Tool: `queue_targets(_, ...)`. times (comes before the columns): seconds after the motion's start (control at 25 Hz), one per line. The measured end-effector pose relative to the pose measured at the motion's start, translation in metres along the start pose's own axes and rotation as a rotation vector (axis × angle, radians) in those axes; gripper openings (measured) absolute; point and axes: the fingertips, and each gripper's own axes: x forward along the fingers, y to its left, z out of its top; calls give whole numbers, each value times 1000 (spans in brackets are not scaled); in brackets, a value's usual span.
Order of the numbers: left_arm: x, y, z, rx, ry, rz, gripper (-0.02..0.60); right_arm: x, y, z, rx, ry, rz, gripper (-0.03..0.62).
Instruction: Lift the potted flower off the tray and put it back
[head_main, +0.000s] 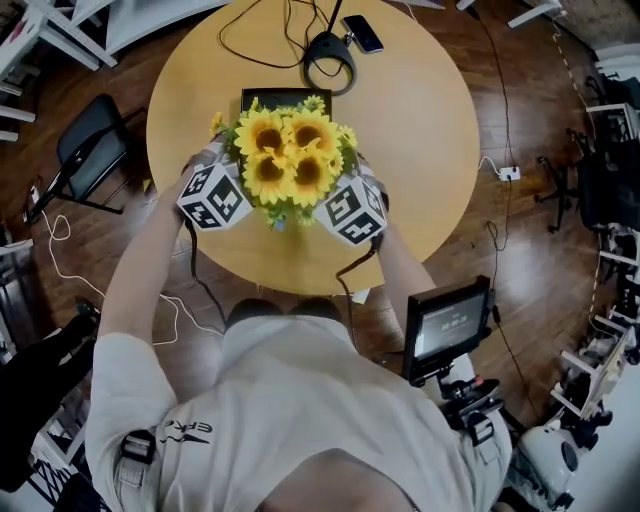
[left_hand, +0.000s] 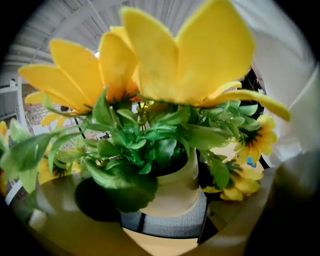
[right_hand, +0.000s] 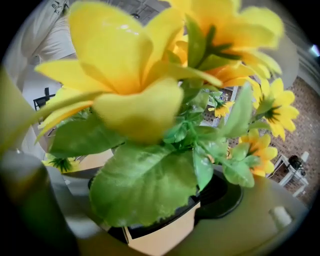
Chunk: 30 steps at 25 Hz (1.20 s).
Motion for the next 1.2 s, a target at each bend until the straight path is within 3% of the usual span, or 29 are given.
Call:
queue_targets(0.2, 5, 18, 21, 23, -11, 35, 491, -12, -24, 10, -25, -17, -10, 439)
queue_targets(0.4, 32, 16, 36, 26, -26, 62, 491, -27, -42, -11, -56, -22, -17, 437)
queue_targets(0.64, -4, 5, 39, 31, -19, 128, 491, -34, -16, 14, -113, -49, -6, 436)
queue_targets(1.04, -39, 7, 29, -52, 89, 273, 491, -24, 2, 41, -210, -113, 145, 433)
queue_targets(1.2, -88, -10, -6, -105, 120, 333, 491, 2, 53, 66, -257, -127, 218, 433)
